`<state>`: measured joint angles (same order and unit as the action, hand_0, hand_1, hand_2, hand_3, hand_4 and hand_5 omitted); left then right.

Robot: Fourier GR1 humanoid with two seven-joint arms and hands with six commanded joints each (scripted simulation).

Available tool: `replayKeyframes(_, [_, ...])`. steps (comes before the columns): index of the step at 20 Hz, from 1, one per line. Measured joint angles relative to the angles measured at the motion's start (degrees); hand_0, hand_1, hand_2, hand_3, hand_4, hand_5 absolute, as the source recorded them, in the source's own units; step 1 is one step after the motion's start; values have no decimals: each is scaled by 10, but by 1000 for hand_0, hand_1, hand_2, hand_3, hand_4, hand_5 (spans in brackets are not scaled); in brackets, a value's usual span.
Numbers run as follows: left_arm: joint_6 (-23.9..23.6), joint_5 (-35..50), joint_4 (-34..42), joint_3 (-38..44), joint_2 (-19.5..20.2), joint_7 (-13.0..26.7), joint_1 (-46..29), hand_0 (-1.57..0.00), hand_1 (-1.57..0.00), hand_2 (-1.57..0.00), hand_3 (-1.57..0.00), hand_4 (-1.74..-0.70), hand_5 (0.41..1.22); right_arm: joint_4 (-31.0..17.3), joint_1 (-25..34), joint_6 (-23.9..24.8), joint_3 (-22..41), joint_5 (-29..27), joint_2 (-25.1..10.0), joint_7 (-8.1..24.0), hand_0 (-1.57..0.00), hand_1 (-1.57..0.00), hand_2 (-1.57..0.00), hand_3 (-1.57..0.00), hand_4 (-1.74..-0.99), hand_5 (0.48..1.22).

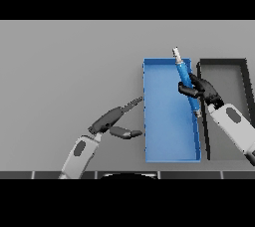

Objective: Pick up the blue pipe and place it into the blue bin.

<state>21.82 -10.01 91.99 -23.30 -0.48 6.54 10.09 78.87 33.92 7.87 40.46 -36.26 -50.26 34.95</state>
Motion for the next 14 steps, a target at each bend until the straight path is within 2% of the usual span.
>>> replayKeyframes(3, [-4,-7,-10,1,-1,0,4,1,1,1,1,-887,429,-4,30,7,63,-23,-24,0,-32,-29,-29,-17,-1038,734])
replayKeyframes(6, [-4,-9,-11,-3,-3,-1,5,1,1,1,1,-888,429,-9,49,11,92,-34,-30,0,-16,-14,-14,-8,-1030,682])
replayKeyframes(14, [3,0,-3,5,11,-14,-3,1,1,1,1,-885,431,0,81,18,138,-62,-47,0,-6,-5,-5,-3,-1022,643])
